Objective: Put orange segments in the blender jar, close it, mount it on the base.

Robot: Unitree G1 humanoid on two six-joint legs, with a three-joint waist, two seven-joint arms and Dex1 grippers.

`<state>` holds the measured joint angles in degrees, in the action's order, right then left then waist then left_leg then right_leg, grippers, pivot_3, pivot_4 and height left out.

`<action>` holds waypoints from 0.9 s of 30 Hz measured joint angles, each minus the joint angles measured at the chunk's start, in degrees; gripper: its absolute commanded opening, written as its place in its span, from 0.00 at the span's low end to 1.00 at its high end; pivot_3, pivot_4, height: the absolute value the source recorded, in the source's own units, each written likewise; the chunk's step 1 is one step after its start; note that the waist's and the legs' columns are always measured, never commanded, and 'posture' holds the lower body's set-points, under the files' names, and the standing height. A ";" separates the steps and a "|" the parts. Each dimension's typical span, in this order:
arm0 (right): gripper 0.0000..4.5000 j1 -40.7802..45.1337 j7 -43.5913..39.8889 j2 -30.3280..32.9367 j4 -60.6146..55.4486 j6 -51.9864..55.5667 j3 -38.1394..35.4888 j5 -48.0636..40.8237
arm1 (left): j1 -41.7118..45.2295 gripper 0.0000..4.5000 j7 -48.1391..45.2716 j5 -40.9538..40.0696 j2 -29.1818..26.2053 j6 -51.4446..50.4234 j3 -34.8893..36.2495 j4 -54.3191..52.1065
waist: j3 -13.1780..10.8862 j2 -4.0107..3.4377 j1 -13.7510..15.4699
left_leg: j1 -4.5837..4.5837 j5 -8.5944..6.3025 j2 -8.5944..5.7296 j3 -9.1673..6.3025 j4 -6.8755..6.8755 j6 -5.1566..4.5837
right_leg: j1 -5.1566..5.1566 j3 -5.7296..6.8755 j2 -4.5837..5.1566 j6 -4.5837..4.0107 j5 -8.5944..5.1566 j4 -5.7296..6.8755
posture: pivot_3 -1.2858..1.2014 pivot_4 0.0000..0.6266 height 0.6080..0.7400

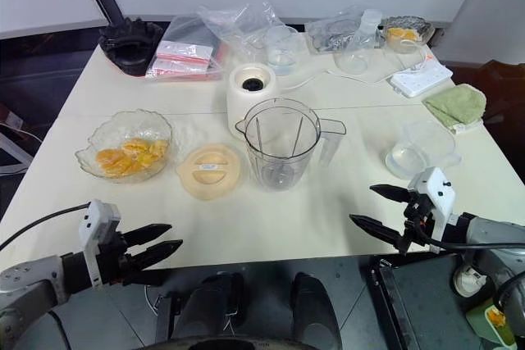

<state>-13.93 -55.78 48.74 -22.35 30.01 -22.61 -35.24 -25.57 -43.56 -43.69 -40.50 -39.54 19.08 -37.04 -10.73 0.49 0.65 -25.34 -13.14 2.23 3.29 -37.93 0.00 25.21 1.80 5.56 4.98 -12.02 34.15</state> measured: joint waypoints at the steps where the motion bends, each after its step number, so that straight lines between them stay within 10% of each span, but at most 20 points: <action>1: 1.00 0.01 0.03 -0.01 -0.03 0.00 0.01 0.00 | 0.03 0.60 0.00 0.02 0.00 0.04 0.00 0.00 | 0.00 0.00 0.00 | 0.00 0.00 0.00 0.00 0.00 0.00 | 0.00 0.00 0.00 0.00 0.00 0.00 | 0.52 0.24 1.00; 27: 1.00 1.25 2.66 -2.02 -2.24 0.89 2.18 0.14 | 3.57 0.60 3.50 1.97 0.72 0.05 -0.30 1.70 | 0.00 0.00 0.00 | -0.01 -0.01 0.11 0.19 0.01 -0.01 | -0.01 -0.01 -0.01 -0.04 0.03 -0.01 | 0.52 0.24 1.00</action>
<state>-12.69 -53.12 46.73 -24.59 30.90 -20.42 -35.10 -22.01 -40.05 -41.72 -39.78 -39.49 18.78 -35.34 -10.73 0.49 0.65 -25.34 -13.15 2.34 3.48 -37.93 0.00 25.20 1.78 5.55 4.95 -11.99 34.14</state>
